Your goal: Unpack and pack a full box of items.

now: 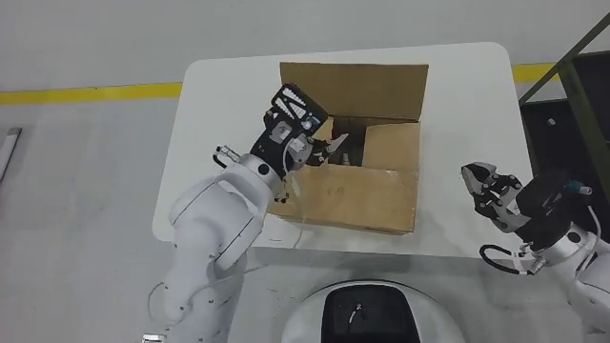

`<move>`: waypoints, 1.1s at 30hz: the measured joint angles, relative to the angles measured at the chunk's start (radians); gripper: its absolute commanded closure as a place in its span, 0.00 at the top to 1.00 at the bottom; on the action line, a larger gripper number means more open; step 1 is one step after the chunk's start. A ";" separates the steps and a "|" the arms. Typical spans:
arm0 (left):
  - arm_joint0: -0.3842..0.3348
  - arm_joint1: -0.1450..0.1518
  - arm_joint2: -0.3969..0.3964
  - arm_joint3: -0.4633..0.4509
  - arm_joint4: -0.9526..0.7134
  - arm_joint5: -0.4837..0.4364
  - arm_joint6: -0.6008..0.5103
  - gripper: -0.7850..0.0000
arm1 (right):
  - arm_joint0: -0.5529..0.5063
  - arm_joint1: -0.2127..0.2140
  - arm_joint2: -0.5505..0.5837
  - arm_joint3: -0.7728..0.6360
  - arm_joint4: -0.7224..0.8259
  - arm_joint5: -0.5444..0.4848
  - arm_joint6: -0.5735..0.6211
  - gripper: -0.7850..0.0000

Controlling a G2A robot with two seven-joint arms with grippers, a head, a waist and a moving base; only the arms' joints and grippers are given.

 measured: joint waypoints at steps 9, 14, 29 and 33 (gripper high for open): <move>0.025 0.002 -0.016 -0.028 -0.033 0.025 0.014 1.00 | -0.001 0.000 -0.004 0.003 0.000 0.007 0.001 0.00; 0.025 0.002 -0.016 -0.029 -0.033 0.025 0.013 1.00 | 0.044 0.005 -0.039 0.050 0.090 0.021 0.107 0.00; 0.025 0.002 -0.016 -0.029 -0.033 0.025 0.013 1.00 | 0.180 0.027 -0.130 0.135 0.314 -0.019 0.326 0.41; 0.025 0.002 -0.016 -0.029 -0.033 0.025 0.013 1.00 | 0.185 0.030 -0.147 0.144 0.330 -0.016 0.322 0.43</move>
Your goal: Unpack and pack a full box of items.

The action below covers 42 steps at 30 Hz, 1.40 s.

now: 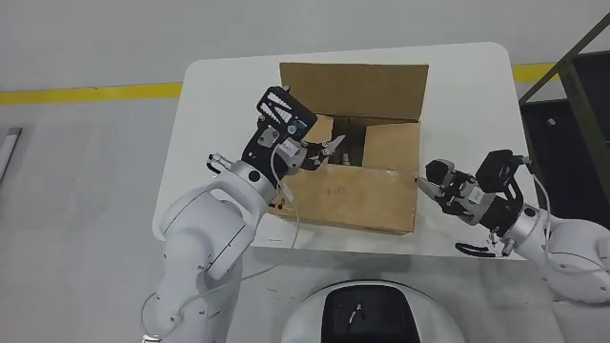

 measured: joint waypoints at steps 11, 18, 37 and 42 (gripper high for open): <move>0.000 0.000 0.000 0.000 0.000 0.000 0.000 1.00 | 0.048 0.007 -0.072 0.045 -0.033 0.007 -0.002 0.44; 0.000 0.000 0.000 0.000 0.000 0.000 0.000 1.00 | 0.077 0.013 -0.103 0.061 -0.003 0.006 0.014 0.38; 0.000 0.000 0.000 0.000 0.000 0.000 0.000 1.00 | 0.118 0.039 -0.152 0.053 0.182 -0.032 0.166 0.00; 0.000 0.000 0.000 0.000 0.000 0.000 0.000 1.00 | 0.121 0.043 -0.157 0.032 0.197 -0.026 0.152 0.00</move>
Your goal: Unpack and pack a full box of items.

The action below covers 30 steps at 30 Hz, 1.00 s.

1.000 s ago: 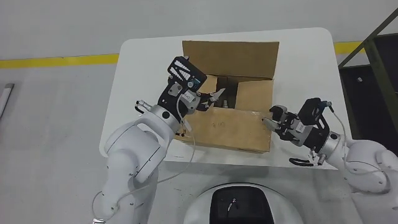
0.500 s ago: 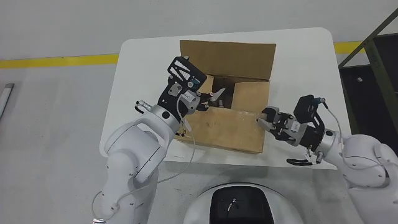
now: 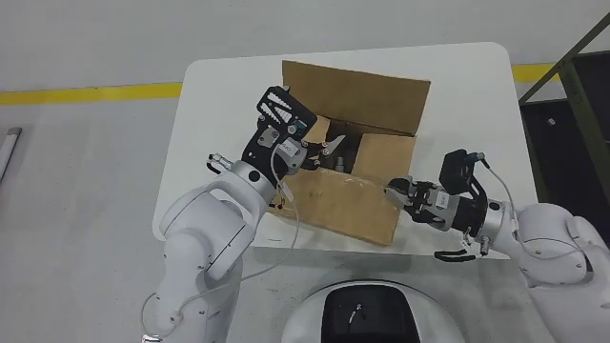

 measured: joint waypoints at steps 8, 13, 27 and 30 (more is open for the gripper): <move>0.018 0.005 -0.011 -0.015 0.005 0.020 0.036 1.00 | 0.013 0.012 0.034 -0.044 -0.024 -0.012 -0.018 0.00; -0.007 0.007 -0.015 -0.020 -0.005 0.044 0.021 1.00 | 0.036 0.019 0.073 -0.076 -0.201 -0.057 -0.090 0.00; -0.091 0.008 0.050 0.047 0.003 0.076 -0.127 1.00 | -0.060 0.021 0.078 -0.166 -0.847 -0.094 -0.637 0.00; -0.086 0.010 0.068 0.052 -0.023 0.050 -0.172 1.00 | -0.091 0.021 0.070 -0.159 -0.886 -0.066 -0.698 0.00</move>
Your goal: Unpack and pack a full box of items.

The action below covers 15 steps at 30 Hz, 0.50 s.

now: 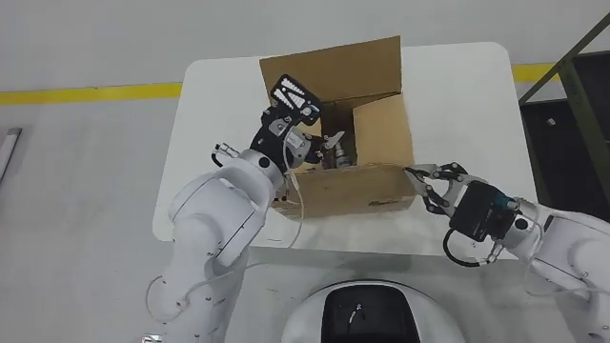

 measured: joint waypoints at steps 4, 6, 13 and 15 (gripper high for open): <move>0.005 0.004 0.010 -0.010 -0.039 -0.040 -0.055 1.00 | -0.027 0.002 0.001 -0.003 -0.015 0.009 -0.034 0.00; 0.006 0.007 0.013 -0.014 -0.062 -0.062 -0.078 1.00 | -0.034 0.004 0.004 -0.005 -0.017 0.010 -0.042 0.03; 0.017 0.018 0.008 -0.037 -0.109 -0.108 -0.136 1.00 | -0.051 0.007 0.019 -0.009 0.025 0.010 -0.062 0.44; 0.019 0.020 0.011 -0.040 -0.126 -0.124 -0.145 1.00 | -0.053 0.008 0.023 -0.010 0.046 0.014 -0.062 0.48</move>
